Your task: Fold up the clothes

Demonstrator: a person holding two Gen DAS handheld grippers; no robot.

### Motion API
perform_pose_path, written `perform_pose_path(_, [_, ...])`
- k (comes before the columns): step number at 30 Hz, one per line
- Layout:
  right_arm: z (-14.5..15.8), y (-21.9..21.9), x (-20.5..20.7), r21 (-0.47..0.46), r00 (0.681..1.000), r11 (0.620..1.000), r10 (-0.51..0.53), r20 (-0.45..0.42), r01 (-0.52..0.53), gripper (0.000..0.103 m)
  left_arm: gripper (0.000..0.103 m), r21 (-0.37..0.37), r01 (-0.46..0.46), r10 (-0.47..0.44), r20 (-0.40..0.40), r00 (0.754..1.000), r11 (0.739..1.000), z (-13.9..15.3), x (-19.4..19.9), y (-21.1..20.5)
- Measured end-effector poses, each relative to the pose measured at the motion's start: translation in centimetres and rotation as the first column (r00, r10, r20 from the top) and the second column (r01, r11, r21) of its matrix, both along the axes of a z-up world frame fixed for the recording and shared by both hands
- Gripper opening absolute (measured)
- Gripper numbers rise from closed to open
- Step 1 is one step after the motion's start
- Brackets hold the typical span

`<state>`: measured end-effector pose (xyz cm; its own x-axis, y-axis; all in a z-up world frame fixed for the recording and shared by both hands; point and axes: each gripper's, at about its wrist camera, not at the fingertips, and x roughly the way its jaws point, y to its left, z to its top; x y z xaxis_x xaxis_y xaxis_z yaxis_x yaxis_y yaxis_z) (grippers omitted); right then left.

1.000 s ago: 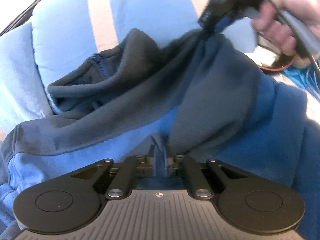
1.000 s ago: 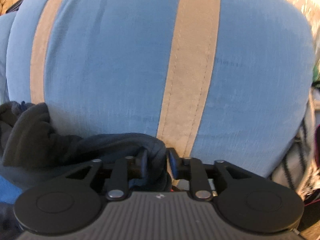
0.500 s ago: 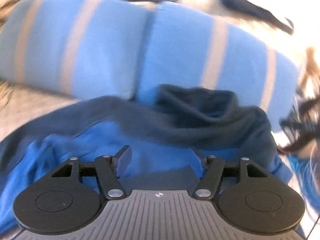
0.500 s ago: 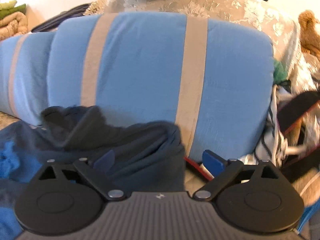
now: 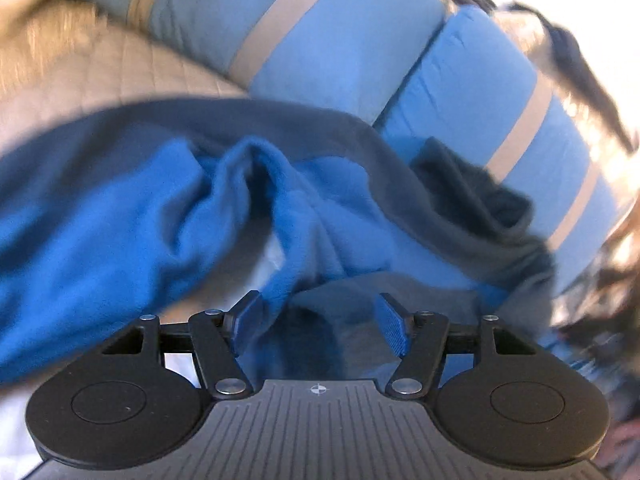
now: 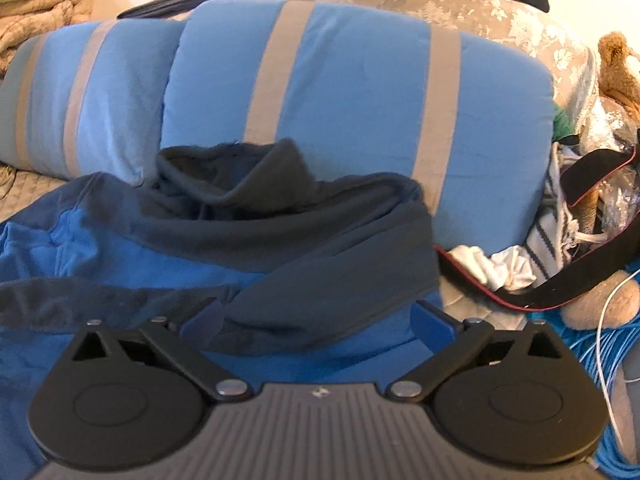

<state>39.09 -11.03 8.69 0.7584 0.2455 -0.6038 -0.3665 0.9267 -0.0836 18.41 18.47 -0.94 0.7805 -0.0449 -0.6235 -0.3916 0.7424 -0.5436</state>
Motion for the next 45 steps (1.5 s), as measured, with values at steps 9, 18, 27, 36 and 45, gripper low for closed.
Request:
perform_pose_path(9, [-3.6, 0.3, 0.5, 0.092, 0.993, 0.989, -0.12, -0.006, 0.12, 0.103, 0.059, -0.221, 0.004, -0.001, 0.013, 1.0, 0.975, -1.9, -1.4, 1.7])
perform_pose_path(18, [-4.1, -0.1, 0.1, 0.044, 0.996, 0.995, -0.091, 0.009, 0.091, 0.103, 0.058, -0.333, 0.007, -0.025, -0.049, 0.998, 0.943, -4.1, -0.4, 1.4])
perform_pose_path(27, [-4.2, 1.0, 0.1, -0.005, 0.995, 0.998, -0.07, 0.066, 0.07, 0.103, 0.043, -0.443, -0.063, 0.054, -0.033, 0.998, 0.894, -6.0, 0.2, 2.0])
perform_pose_path(36, [-6.4, 3.6, 4.7, -0.127, 0.991, 0.987, -0.085, 0.104, 0.098, 0.103, 0.012, -0.438, -0.119, 0.083, -0.101, 0.991, 0.891, -5.4, -0.9, 1.9])
perform_pose_path(45, [-8.7, 2.9, 11.8, -0.133, 0.972, 0.963, -0.228, 0.062, 0.234, 0.103, 0.012, -0.277, -0.115, 0.071, -0.165, 0.984, 0.954, -3.3, -1.4, 0.6])
